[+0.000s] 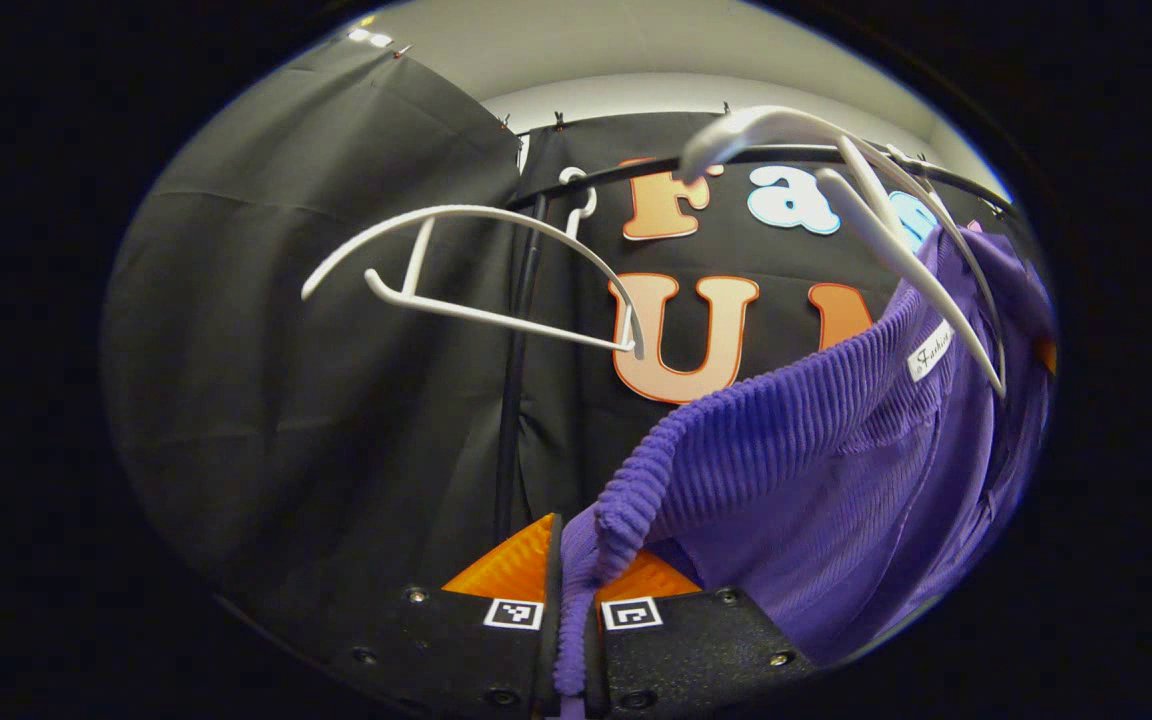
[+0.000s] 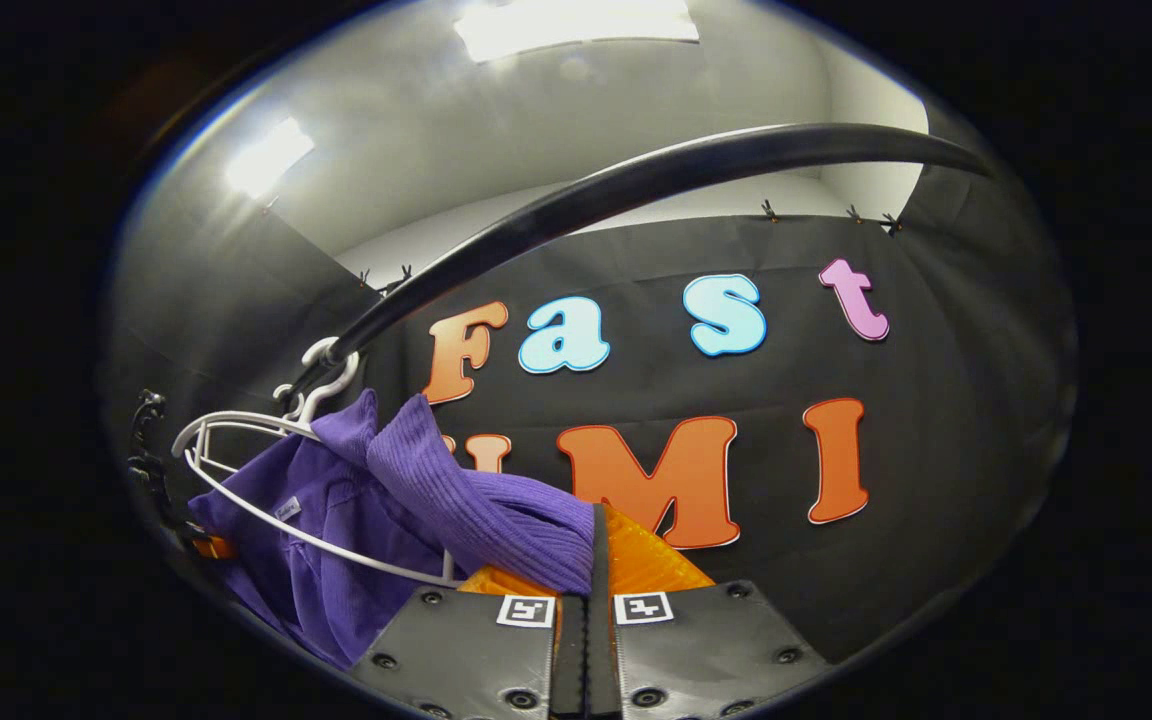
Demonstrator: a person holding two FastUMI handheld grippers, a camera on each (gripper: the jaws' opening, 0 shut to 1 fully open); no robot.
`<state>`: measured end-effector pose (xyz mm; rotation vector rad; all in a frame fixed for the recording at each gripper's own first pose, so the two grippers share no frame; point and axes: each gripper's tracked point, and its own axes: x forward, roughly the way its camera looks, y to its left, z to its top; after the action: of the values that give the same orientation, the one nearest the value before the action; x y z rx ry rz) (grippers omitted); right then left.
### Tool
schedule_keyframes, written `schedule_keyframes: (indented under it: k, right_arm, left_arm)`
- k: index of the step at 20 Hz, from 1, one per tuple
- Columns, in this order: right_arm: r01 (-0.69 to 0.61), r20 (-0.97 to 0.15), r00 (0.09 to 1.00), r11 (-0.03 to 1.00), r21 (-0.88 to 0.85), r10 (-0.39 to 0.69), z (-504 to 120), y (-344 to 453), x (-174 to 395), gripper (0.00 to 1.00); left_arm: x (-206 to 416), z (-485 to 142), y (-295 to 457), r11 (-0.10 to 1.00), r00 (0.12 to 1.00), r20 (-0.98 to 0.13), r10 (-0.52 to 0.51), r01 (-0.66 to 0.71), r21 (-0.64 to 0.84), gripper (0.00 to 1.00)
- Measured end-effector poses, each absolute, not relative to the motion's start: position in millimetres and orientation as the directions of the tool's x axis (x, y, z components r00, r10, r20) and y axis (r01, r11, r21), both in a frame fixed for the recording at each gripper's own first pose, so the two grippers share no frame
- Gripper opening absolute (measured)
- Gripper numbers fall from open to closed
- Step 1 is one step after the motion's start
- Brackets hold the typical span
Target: Grasp the clothes on the hanger with both hands and then place them into the laundry hamper below.
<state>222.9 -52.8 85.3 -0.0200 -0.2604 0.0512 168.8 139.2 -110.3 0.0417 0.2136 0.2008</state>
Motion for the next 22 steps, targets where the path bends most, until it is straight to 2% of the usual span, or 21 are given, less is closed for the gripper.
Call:
schedule_keyframes:
  k: [7,13,15,22]
  right_arm:
    - [0.084,0.249,0.967,0.992,-0.091,-0.059,79.0,-86.4,273.7,0.09]
    - [0.147,0.142,0.980,0.988,-0.052,-0.138,38.3,-123.5,313.4,0.08]
    - [0.119,0.097,0.988,0.993,-0.005,-0.117,22.2,-125.6,308.3,0.08]
    - [0.120,0.117,0.987,0.990,-0.075,-0.111,30.2,-136.1,254.4,0.08]
  left_arm:
    - [161.0,-134.6,113.3,0.988,0.958,-0.243,0.153,-0.141,0.070,0.08]
    - [152.5,-148.8,105.2,0.988,0.954,-0.260,0.152,-0.137,0.072,0.08]
    - [149.3,-153.3,100.6,0.991,0.954,-0.266,0.135,-0.124,0.057,0.08]
    - [144.7,-136.7,77.3,0.992,0.966,-0.236,0.109,-0.093,0.080,0.08]
